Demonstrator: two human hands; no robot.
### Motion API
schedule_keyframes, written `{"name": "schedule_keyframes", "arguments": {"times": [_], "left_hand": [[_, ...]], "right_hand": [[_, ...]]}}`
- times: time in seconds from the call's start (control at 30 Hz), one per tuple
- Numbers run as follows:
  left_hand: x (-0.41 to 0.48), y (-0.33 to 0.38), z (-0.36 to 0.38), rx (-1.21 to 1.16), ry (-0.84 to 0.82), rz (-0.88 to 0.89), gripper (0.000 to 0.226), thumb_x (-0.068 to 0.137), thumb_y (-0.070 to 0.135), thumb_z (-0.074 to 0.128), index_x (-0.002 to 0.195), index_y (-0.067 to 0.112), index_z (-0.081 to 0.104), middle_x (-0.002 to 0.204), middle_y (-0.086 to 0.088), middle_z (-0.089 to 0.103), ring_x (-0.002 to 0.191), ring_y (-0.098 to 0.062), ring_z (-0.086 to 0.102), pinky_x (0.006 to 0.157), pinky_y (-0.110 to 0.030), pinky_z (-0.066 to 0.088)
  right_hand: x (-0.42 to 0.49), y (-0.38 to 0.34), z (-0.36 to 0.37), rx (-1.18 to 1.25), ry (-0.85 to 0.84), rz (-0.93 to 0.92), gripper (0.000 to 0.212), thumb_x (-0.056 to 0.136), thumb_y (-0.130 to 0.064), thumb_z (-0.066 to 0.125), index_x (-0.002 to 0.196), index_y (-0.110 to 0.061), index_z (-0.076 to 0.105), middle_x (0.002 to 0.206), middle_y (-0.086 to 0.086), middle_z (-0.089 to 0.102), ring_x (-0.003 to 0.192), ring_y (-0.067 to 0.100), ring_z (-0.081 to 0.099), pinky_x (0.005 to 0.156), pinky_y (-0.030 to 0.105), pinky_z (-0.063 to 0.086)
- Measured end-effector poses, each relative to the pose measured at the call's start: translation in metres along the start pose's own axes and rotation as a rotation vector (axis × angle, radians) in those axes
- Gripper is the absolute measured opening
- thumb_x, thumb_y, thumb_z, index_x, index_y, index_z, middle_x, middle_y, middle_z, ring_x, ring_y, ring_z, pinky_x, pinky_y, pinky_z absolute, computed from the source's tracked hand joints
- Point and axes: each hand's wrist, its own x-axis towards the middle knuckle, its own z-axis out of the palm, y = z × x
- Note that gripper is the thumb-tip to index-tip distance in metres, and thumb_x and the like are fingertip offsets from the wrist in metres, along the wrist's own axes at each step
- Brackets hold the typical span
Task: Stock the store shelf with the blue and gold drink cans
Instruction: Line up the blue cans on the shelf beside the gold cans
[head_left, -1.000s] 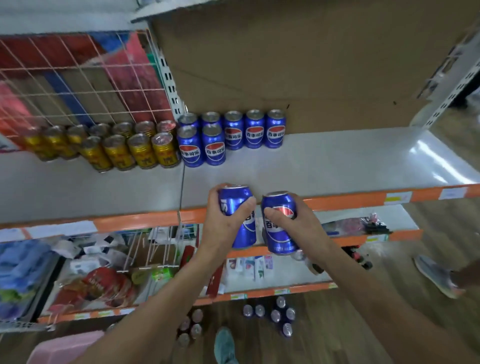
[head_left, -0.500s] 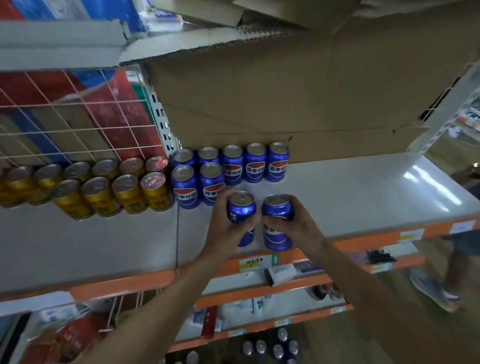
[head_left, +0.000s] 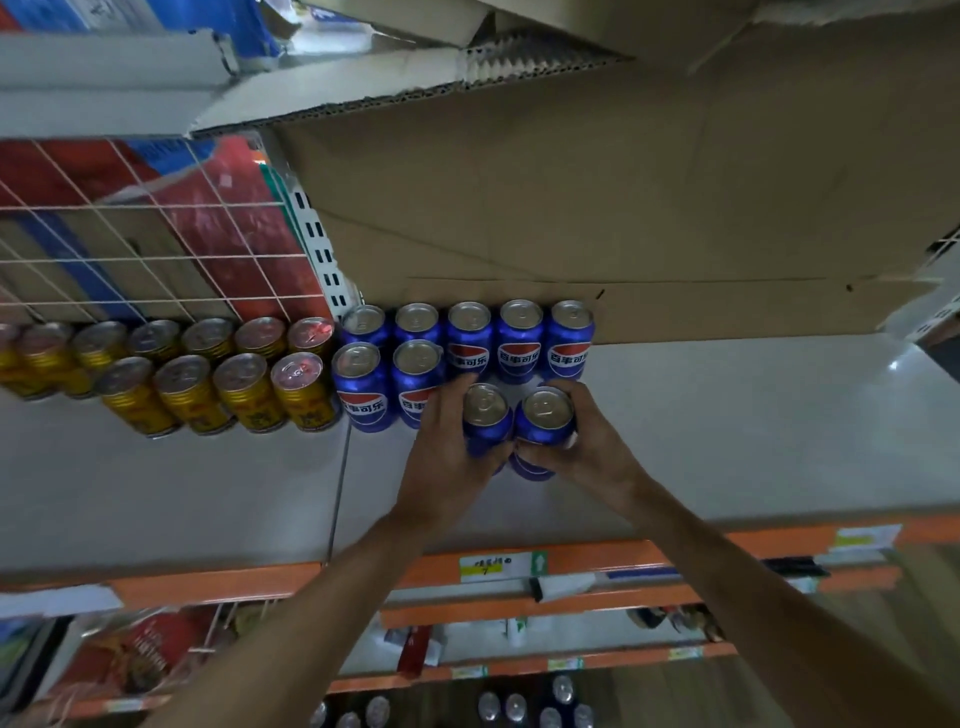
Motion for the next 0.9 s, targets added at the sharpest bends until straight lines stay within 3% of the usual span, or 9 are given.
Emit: {"name": "schedule_keyframes", "arguments": {"times": [0.07, 0.17, 0.3, 0.4, 0.5, 0.63, 0.77, 0.9], "left_hand": [[-0.004, 0.003, -0.003, 0.213, 0.052, 0.085, 0.081, 0.082, 0.031, 0.081, 0.149, 0.022, 0.037, 0.146, 0.003, 0.04, 0.133, -0.006, 0.042, 0.101, -0.017, 0.041], [-0.007, 0.006, -0.003, 0.49, 0.071, 0.201, 0.079, 0.079, 0.039, 0.08, 0.144, 0.014, 0.044, 0.141, -0.006, 0.044, 0.131, -0.024, 0.044, 0.104, -0.037, 0.045], [-0.007, 0.011, 0.0, 0.635, 0.084, 0.186, 0.073, 0.079, 0.042, 0.079, 0.138, 0.011, 0.05, 0.138, -0.01, 0.049, 0.13, -0.029, 0.045, 0.105, -0.041, 0.041], [-0.002, 0.015, -0.002, 0.586, 0.058, 0.178, 0.065, 0.079, 0.023, 0.082, 0.136, 0.012, 0.052, 0.139, -0.008, 0.051, 0.129, -0.03, 0.047, 0.107, -0.045, 0.045], [0.002, 0.012, -0.008, 0.493, -0.033, 0.16, 0.069, 0.082, 0.008, 0.079, 0.143, 0.016, 0.049, 0.152, -0.004, 0.044, 0.139, -0.026, 0.041, 0.11, -0.038, 0.043], [0.008, 0.006, -0.017, 0.455, -0.132, 0.2, 0.07, 0.085, 0.002, 0.075, 0.146, 0.018, 0.045, 0.16, -0.003, 0.033, 0.144, -0.025, 0.038, 0.106, -0.037, 0.047], [0.009, 0.007, -0.017, 0.508, -0.126, 0.266, 0.071, 0.082, -0.003, 0.075, 0.143, 0.018, 0.046, 0.156, -0.005, 0.033, 0.141, -0.025, 0.038, 0.106, -0.034, 0.047], [0.014, 0.002, -0.017, 0.516, -0.153, 0.263, 0.075, 0.082, -0.006, 0.074, 0.146, 0.02, 0.044, 0.159, -0.003, 0.033, 0.146, -0.024, 0.032, 0.112, -0.041, 0.043]], "right_hand": [[-0.002, -0.002, -0.002, -0.148, 0.006, -0.051, 0.073, 0.072, -0.015, 0.087, 0.13, -0.034, 0.047, 0.124, -0.027, 0.057, 0.117, -0.002, 0.056, 0.096, 0.025, 0.051], [-0.008, -0.006, -0.007, -0.569, 0.109, -0.216, 0.083, 0.073, -0.034, 0.086, 0.143, -0.027, 0.041, 0.141, -0.007, 0.043, 0.126, 0.011, 0.045, 0.093, 0.03, 0.049], [-0.01, -0.005, -0.009, -0.89, 0.173, -0.371, 0.076, 0.075, -0.043, 0.082, 0.139, -0.017, 0.049, 0.137, 0.004, 0.046, 0.122, 0.026, 0.05, 0.082, 0.036, 0.055], [-0.008, -0.003, -0.008, -0.931, 0.18, -0.425, 0.067, 0.078, -0.035, 0.081, 0.135, -0.014, 0.053, 0.133, 0.007, 0.051, 0.118, 0.027, 0.054, 0.08, 0.037, 0.059], [-0.009, 0.0, -0.01, -0.911, 0.148, -0.458, 0.062, 0.079, -0.025, 0.081, 0.133, -0.013, 0.054, 0.134, 0.005, 0.052, 0.117, 0.025, 0.055, 0.083, 0.037, 0.06], [-0.01, -0.001, -0.008, -0.922, 0.141, -0.47, 0.064, 0.079, -0.025, 0.081, 0.134, -0.01, 0.052, 0.136, 0.009, 0.052, 0.12, 0.027, 0.054, 0.083, 0.035, 0.058], [-0.012, 0.0, -0.009, -0.95, 0.079, -0.495, 0.077, 0.073, -0.017, 0.085, 0.139, -0.003, 0.047, 0.143, 0.015, 0.05, 0.127, 0.03, 0.053, 0.092, 0.034, 0.053], [-0.009, -0.003, -0.004, -0.952, 0.134, -0.438, 0.07, 0.072, -0.018, 0.086, 0.131, -0.005, 0.05, 0.131, 0.014, 0.057, 0.113, 0.03, 0.061, 0.081, 0.04, 0.061]]}}
